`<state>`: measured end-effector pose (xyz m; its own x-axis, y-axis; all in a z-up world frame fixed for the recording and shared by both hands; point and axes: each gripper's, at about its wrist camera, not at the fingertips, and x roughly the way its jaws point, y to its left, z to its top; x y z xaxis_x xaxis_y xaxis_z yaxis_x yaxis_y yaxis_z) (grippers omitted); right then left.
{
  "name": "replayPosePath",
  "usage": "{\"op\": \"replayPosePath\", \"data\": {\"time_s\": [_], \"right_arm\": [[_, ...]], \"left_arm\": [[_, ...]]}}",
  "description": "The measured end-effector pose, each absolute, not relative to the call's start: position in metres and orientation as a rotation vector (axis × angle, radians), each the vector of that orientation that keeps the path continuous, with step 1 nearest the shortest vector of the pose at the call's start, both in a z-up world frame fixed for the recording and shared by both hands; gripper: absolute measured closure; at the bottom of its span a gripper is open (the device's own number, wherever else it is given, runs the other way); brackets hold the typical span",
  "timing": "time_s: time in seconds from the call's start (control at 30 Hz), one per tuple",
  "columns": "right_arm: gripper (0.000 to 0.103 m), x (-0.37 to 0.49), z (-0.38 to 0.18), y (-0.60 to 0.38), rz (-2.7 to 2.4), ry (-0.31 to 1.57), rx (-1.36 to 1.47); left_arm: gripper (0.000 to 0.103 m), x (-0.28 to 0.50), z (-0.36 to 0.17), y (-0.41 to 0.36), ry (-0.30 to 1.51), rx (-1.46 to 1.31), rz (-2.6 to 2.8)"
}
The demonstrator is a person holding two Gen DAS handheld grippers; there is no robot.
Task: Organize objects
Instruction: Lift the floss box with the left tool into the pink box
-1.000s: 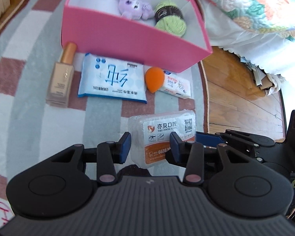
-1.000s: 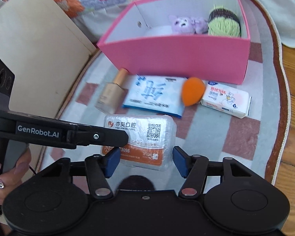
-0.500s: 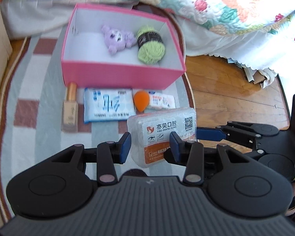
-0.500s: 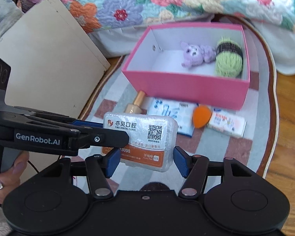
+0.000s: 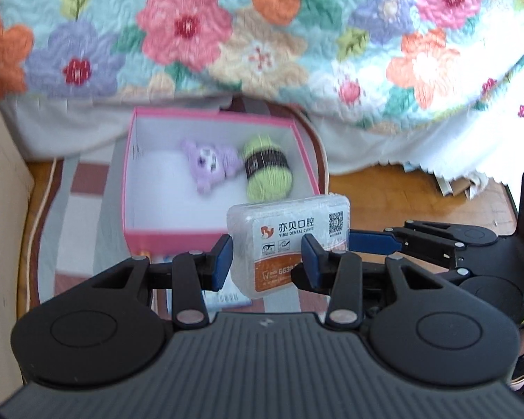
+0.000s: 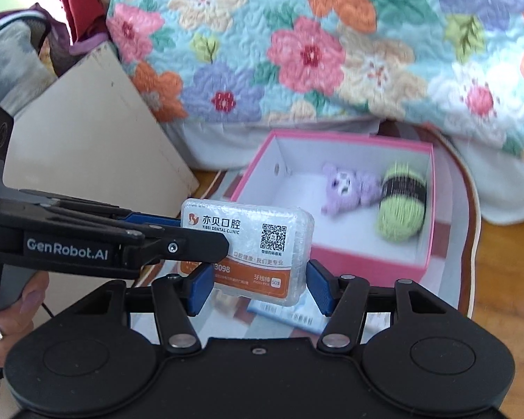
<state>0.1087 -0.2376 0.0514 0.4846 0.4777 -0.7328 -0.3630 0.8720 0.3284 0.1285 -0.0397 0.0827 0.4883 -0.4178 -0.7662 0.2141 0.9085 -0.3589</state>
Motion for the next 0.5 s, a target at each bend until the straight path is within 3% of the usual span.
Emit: {"op": "replayPosePath", "data": {"time_s": [0.2,0.5], "right_arm": [[0.043,0.157,0.057,-0.237,0.499,0.932,0.151],[0.044,0.232,-0.024,-0.242,0.389,1.035,0.21]], "left_arm": [[0.061,0.18,0.071,-0.044,0.953,-0.214,-0.394],[0.061,0.262,-0.035,-0.05,1.104,-0.326,-0.33]]}}
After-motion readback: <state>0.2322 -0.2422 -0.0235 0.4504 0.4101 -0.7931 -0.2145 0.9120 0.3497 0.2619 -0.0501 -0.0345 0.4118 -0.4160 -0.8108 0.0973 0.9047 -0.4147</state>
